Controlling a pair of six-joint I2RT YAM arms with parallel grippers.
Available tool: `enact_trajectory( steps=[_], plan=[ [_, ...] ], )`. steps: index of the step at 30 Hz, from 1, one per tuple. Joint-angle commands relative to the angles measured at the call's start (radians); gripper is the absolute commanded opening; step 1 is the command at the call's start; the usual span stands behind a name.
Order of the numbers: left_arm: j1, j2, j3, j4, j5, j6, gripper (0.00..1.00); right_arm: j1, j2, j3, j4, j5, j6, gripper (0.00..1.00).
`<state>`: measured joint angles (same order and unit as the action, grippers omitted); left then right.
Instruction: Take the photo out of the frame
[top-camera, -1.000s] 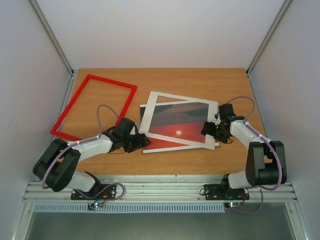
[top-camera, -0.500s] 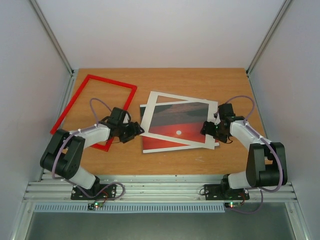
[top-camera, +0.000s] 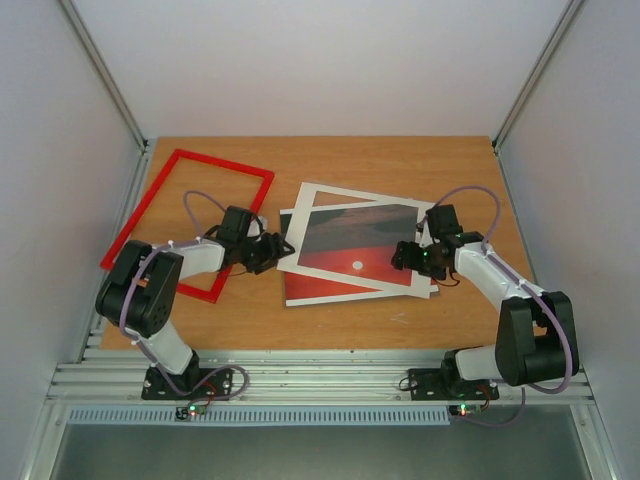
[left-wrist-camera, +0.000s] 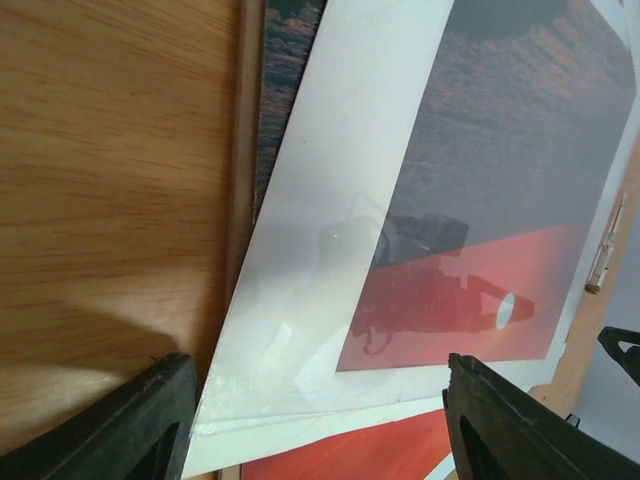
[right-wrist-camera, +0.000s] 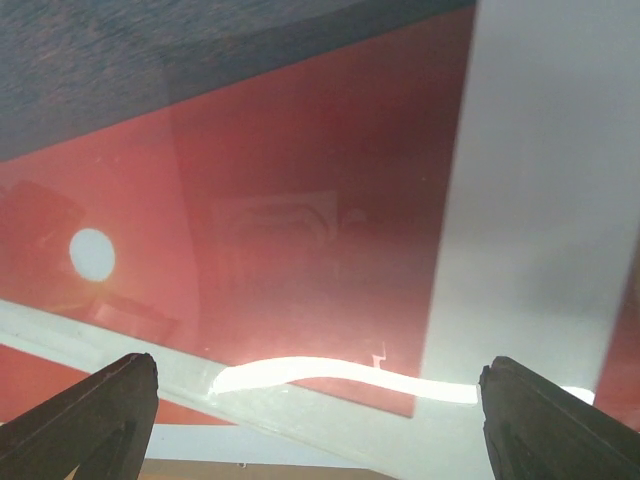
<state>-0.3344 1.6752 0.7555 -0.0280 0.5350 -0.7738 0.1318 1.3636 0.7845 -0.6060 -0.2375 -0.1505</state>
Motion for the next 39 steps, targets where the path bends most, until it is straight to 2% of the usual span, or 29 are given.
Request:
enact_trajectory(
  steps=[1,11,21,28,33,39],
  plan=[
    [0.003,0.058,-0.025,-0.029,-0.012,0.011,0.66,0.042,-0.006,0.035,0.013,0.017,-0.015,0.89],
    [0.002,-0.030,-0.069,-0.018,0.013,-0.001,0.51,0.172,-0.011,0.046,0.072,0.038,-0.038,0.88],
    [0.003,-0.052,-0.095,0.043,0.059,-0.037,0.48,0.327,0.009,0.058,0.154,0.075,-0.088,0.88],
    [0.003,-0.038,-0.097,0.079,0.070,-0.050,0.47,0.371,0.030,0.059,0.191,0.075,-0.100,0.88],
    [0.002,-0.054,-0.103,0.098,0.084,-0.065,0.38,0.400,0.046,0.061,0.214,0.076,-0.113,0.88],
    [0.002,-0.075,-0.107,0.097,0.089,-0.071,0.34,0.417,0.055,0.065,0.224,0.084,-0.116,0.88]
  ],
)
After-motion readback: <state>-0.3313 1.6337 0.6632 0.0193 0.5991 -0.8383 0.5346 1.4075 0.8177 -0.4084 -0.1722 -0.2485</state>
